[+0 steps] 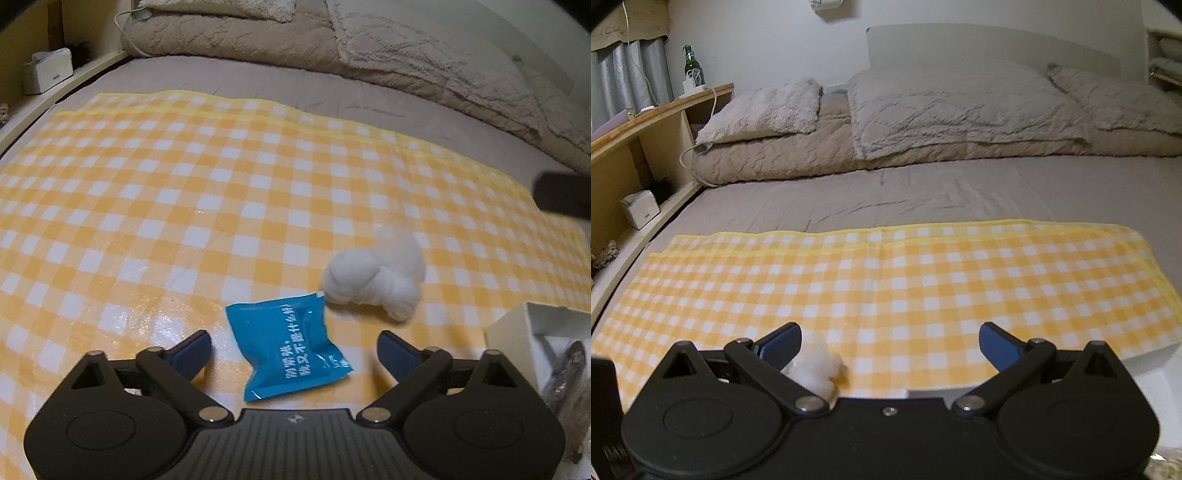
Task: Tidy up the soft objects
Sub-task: 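Grasp the blue packet with left tool while right tool grasps the white cotton puff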
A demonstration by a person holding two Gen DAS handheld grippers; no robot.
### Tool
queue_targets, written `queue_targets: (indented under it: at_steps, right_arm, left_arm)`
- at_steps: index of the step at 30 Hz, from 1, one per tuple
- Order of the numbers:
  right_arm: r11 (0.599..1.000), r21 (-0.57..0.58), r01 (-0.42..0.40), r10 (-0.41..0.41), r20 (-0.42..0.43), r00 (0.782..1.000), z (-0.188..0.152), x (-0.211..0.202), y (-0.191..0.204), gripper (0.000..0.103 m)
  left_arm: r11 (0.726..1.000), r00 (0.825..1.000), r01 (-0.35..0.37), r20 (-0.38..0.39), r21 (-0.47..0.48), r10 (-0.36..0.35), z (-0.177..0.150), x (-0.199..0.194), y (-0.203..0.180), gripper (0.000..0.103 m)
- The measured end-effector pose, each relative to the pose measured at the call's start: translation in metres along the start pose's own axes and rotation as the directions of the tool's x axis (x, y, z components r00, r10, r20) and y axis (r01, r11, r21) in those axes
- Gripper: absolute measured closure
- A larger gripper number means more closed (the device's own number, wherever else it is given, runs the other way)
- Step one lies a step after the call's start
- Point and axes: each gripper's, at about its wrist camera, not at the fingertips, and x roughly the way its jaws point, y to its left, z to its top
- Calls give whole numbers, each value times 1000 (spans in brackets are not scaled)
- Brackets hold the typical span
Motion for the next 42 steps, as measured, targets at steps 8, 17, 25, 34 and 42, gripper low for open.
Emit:
queue_targets:
  at_steps: [8, 17, 25, 34, 42]
  right_arm:
    - [994, -36, -102, 99, -63, 993, 6, 35, 27, 0]
    - [983, 18, -180, 180, -185, 966, -4, 71, 45, 8]
    - [976, 20, -217, 215, -241, 946, -17, 89, 50, 18]
    - [972, -32, -232, 214, -289, 933, -30, 104, 59, 34]
    - [969, -67, -239, 208, -304, 930, -33, 98, 59, 47]
  left_arm:
    - [1000, 1000, -27, 11, 13, 27, 0, 4, 6, 28]
    - [998, 1000, 1, -5, 56, -1, 5, 5, 20, 51]
    - [998, 999, 45, -16, 35, -44, 8, 4, 42, 57]
    - [998, 998, 54, -18, 20, -53, 3, -5, 43, 59]
    - [999, 999, 52, -7, -15, -52, 4, -17, 50, 59]
